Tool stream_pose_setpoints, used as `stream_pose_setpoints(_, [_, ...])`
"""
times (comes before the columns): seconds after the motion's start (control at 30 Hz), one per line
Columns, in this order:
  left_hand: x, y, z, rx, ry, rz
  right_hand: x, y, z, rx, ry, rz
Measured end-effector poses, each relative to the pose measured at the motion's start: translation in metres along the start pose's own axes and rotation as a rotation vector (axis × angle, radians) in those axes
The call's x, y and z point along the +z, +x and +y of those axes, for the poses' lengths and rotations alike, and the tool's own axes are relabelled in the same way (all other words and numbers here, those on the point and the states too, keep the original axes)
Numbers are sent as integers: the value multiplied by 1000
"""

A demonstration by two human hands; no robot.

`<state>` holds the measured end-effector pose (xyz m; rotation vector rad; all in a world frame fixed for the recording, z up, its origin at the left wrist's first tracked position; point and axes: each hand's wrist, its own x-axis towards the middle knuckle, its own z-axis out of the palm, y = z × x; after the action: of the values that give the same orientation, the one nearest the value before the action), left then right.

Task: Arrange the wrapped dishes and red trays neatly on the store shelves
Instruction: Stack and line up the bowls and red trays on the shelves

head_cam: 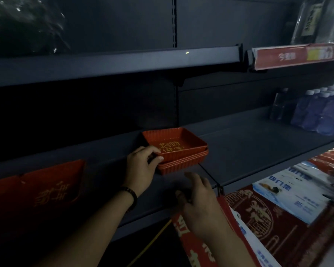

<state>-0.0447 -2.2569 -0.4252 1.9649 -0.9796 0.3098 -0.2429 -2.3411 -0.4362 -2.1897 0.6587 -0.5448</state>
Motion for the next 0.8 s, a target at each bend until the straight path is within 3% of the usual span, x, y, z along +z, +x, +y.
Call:
stream_pose_setpoints(0.17, [4,-1,4,-15,105,-74,0,0,-3,18,-18,-9])
stream_pose_setpoints(0.33, [-3,-16,0,-80,138,-253,3,-3,-4,13,-28,-3])
stream_pose_setpoints(0.6, [-39,-62,-5,-63,196,-147,18,-10,-19,-63,-55,26])
stream_pose_setpoints(0.8, [-88,-107,-4,-73,367,-110,46,-25,-45,-156,-99,-48])
